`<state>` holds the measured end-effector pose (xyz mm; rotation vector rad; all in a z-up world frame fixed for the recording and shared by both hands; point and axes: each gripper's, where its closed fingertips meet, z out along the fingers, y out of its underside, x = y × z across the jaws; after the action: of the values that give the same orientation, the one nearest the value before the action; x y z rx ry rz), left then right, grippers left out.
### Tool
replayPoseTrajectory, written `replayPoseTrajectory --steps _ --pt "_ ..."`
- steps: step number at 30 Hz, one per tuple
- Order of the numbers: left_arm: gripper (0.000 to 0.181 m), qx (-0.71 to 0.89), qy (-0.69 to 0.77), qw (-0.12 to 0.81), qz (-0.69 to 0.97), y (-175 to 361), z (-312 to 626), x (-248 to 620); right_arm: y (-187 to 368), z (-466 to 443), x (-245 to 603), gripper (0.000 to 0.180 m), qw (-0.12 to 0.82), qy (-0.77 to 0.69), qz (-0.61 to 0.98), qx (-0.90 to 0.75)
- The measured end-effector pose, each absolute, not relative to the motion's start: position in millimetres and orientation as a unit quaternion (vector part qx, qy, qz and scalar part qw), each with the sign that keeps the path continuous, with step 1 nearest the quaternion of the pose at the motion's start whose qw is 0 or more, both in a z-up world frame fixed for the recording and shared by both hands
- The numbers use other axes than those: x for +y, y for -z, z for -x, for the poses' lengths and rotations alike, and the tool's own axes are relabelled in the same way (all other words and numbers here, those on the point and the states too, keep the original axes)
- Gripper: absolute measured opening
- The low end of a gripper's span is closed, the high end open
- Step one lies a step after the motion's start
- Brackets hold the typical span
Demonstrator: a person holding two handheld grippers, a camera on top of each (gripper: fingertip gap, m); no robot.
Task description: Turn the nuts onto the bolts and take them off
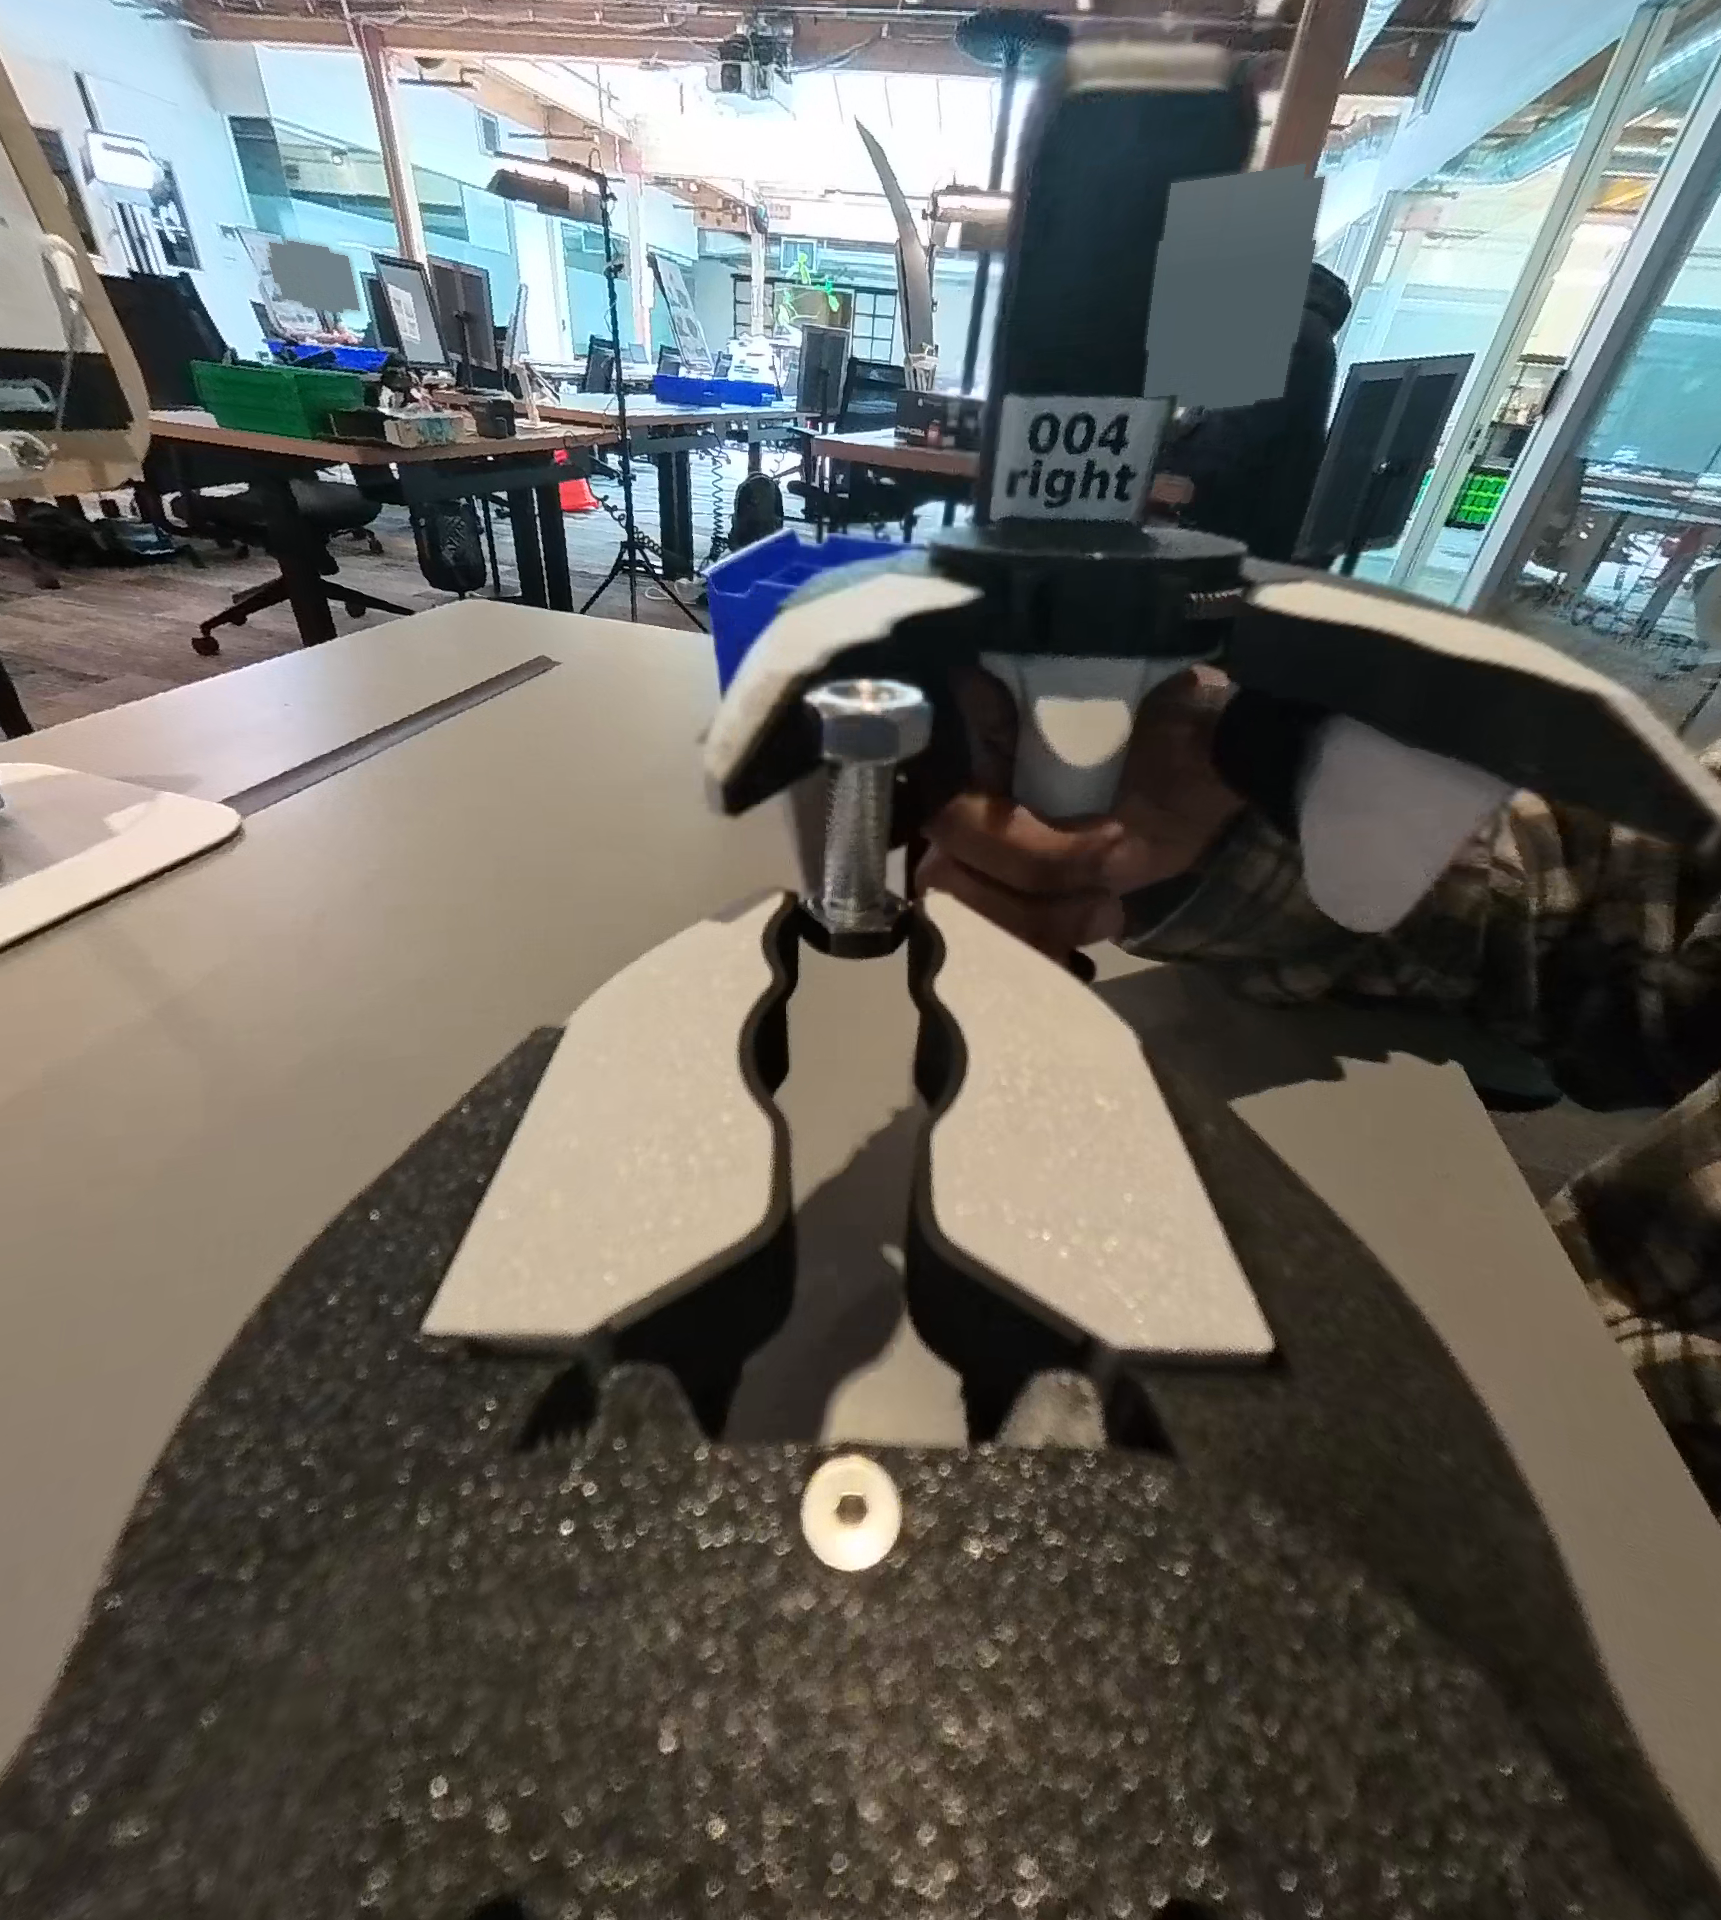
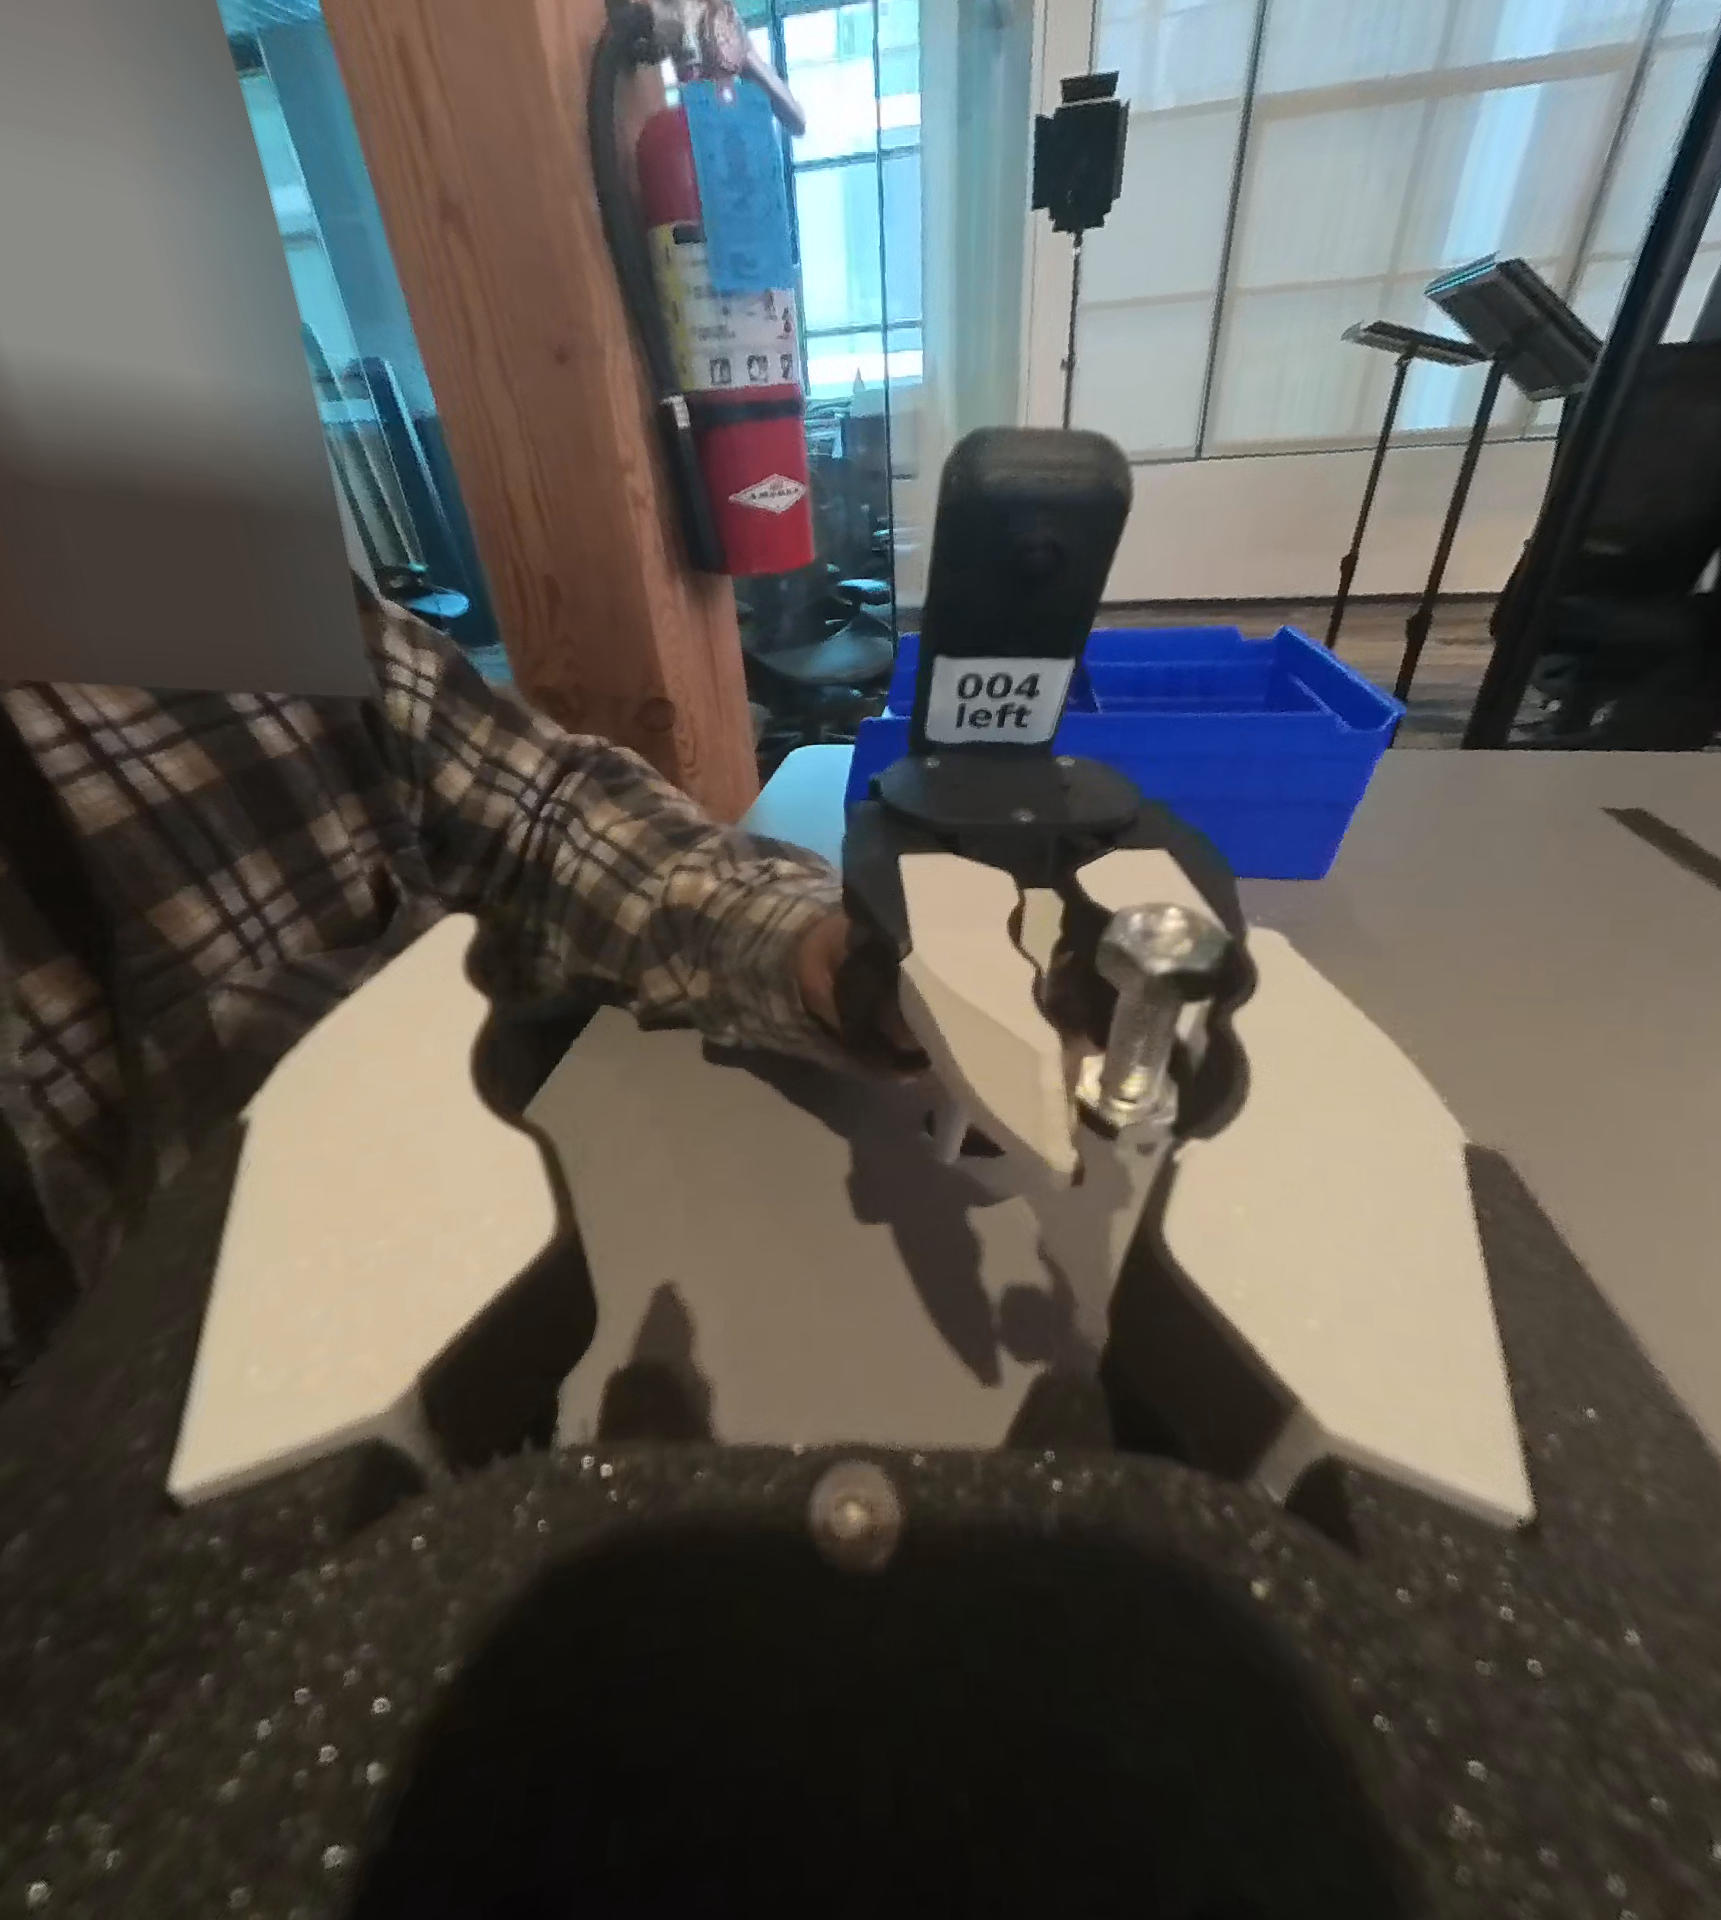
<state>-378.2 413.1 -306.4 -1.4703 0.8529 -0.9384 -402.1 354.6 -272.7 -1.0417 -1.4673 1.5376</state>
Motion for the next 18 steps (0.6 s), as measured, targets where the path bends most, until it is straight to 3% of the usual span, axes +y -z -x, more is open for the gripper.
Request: replayPoseTrajectory --steps 14,18 --pt "0.019 0.370 0.396 0.561 0.626 308.5 376.8 412.1 272.8 395.8 351.7 0.129 0.400 -0.595 0.416 -0.559" --pt "0.019 0.369 0.398 0.558 0.627 309.2 377.7 412.5 267.8 387.1 358.5 0.123 0.417 -0.594 0.422 -0.542"
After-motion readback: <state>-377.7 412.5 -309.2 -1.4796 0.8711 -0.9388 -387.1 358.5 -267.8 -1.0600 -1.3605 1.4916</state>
